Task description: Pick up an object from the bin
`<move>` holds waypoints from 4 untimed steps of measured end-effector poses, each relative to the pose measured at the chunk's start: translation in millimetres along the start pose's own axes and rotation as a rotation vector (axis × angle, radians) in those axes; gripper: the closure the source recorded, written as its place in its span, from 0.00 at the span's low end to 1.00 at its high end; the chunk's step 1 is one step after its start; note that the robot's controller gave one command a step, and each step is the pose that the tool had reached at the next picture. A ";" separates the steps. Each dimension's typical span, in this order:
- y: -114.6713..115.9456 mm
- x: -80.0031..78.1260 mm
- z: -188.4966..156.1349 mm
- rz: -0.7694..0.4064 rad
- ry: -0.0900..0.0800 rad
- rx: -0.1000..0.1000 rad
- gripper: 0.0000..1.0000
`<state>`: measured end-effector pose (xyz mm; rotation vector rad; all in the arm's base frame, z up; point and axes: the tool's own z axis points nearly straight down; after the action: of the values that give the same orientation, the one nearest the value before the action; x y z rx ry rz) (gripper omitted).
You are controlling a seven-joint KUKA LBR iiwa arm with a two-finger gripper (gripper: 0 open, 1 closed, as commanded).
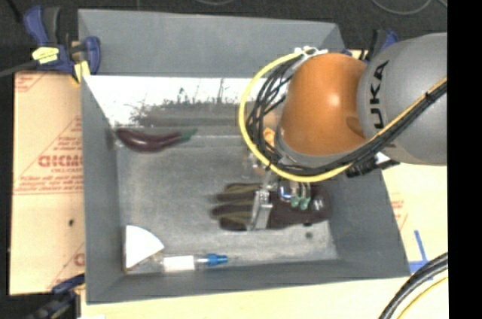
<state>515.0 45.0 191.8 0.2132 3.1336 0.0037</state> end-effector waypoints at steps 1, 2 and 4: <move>-7.0 -22.2 19.4 0.009 -0.006 0.003 0.00; -23.6 -4.8 37.0 -0.089 -0.005 0.000 0.00; -45.2 -36.6 63.4 -0.080 -0.008 0.002 0.00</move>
Offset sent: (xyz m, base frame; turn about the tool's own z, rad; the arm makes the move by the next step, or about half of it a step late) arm -0.0230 -0.0450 -0.0499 -0.1295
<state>545.2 -4.6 128.3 0.0879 3.1317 -0.0004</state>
